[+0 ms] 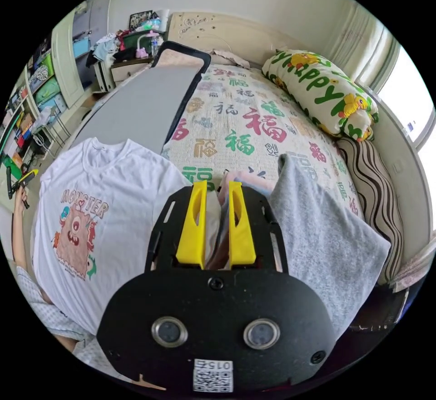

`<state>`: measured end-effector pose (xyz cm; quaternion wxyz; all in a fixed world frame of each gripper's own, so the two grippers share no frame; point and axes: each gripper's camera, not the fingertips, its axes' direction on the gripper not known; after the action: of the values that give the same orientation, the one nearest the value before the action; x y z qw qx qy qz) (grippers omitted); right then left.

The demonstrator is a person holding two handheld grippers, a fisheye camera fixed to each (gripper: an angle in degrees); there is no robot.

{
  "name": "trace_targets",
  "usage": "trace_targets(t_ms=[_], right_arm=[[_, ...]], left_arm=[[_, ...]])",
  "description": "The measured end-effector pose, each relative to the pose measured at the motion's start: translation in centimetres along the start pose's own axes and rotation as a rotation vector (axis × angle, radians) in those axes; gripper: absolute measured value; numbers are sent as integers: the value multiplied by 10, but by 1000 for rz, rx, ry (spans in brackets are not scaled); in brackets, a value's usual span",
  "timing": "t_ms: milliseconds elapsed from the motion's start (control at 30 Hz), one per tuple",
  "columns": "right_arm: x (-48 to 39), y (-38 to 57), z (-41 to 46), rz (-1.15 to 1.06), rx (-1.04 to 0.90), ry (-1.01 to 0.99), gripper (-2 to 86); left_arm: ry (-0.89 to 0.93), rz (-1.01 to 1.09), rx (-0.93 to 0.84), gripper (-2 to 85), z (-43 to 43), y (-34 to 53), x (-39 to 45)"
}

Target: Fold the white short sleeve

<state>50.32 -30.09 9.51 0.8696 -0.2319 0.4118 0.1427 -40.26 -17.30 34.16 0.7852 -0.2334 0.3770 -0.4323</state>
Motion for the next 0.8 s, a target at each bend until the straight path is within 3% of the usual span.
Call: trace_targets(t_ms=[133,267,333,433,533,633,700,800], right_arm=[[-46,-20,25,-90,12,-53,84],[-91,-37,80,-144,-95,-186,95],[-102,-38,94,-165,-122,-252,107],[-109,-35,102,-189,-110,-252,107],[-114,-35,97,-180,-77,-270,99],[-153,-32,72,-287,6,-345,86],[-207,-34,49,-437,22,-418,85],[-284,-34,16,-590,81,-544,85]], left_arm=[[103,72,-1,61,11,-35,39],[76,225,-233,63,51,-55,74],[27,270,-253,63,47,-43,71],[167,245,-286,62,33,-21,41],[211,151,-296,65,22,-3,5],[261,141,-194,71,-5,22,-11],[240,164,-111,87,-23,45,-20],[290,214,-139,111,-26,63,-22]])
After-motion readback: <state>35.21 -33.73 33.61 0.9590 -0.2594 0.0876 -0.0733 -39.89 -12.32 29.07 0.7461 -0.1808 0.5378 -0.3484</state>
